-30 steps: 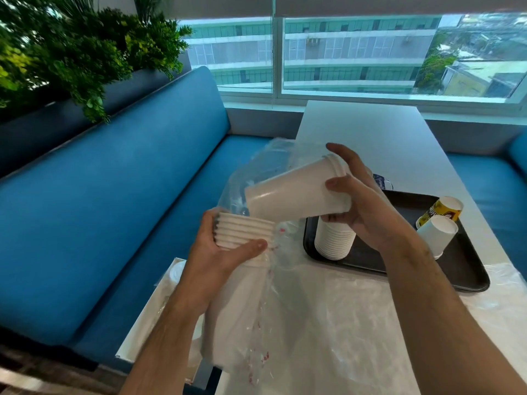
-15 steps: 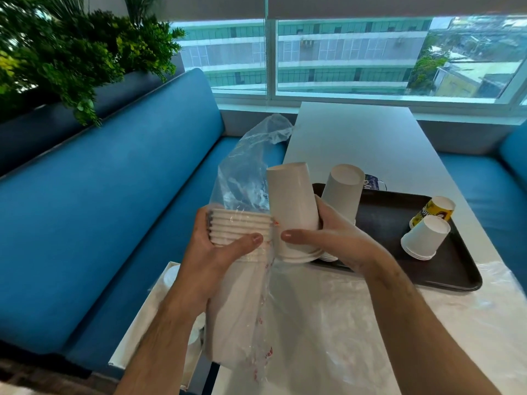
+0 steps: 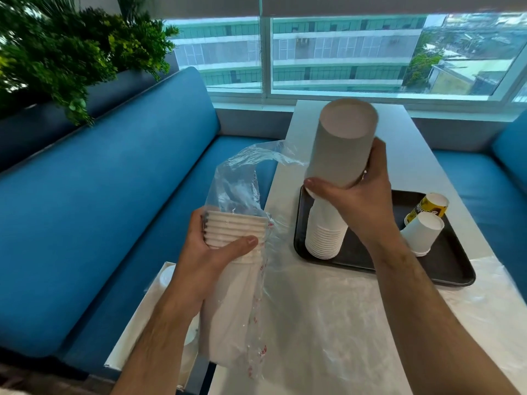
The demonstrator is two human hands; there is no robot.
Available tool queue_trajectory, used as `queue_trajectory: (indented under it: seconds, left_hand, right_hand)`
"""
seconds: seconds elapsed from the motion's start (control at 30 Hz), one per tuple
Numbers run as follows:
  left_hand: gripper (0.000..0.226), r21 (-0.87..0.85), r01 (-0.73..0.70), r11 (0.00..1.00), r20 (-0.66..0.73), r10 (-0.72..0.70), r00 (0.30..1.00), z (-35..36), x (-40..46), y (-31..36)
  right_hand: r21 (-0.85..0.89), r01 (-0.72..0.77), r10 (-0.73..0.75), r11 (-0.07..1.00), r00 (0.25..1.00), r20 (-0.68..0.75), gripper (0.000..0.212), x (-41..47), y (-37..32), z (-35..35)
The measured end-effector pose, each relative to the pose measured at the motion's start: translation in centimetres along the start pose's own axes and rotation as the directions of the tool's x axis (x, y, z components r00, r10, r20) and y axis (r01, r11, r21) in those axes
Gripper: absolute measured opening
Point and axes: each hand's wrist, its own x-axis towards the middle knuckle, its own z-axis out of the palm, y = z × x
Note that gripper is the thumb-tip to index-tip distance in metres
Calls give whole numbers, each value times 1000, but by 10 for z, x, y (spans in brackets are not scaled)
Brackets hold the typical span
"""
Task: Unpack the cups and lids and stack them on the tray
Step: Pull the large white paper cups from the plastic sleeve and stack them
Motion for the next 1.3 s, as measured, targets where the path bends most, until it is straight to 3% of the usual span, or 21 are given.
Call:
queue_trajectory:
  seconds: [0.13,0.23,0.67,0.97,1.07,1.13,1.2,1.3]
  left_hand:
    - [86,-4,3,1000,-1,-3,1000,1,1,1]
    - [85,-13,-9,1000,-12,9,1000,1,1,3]
    - [84,-10,-1,1000,-5,1,1000,-3,-3,1]
    - [83,3,0,1000,-1,0,1000,-4,-4,-1]
    - [83,-7,6,1000,-2,-6,1000,-4,-3,-2]
    - [86,-12,20,1000,-11,-20,1000,-3,-3,-3]
    - [89,-6,35,999,-21,-35,999,-1,-3,-5]
    - [86,26,31,999,-16,-31,999,5,-4,-5]
  right_hand:
    - [-82,-34,19,996,985,-171,99,10,14,0]
    - [-160,-70,34,985,975,-219,101,15,27,1]
    - [-284,-280,241,917,957,-162,93,6,78,17]
    - [-322,-353,337,879,936,-104,106,-5,93,16]
    - [-321,-340,298,884,939,-173,114,-14,85,16]
    - [-295,-251,166,922,944,-286,95,-25,69,16]
    - [-253,-72,0,965,962,-274,61,-36,49,16]
    - [-111,65,-58,992,996,68,12,-47,13,15]
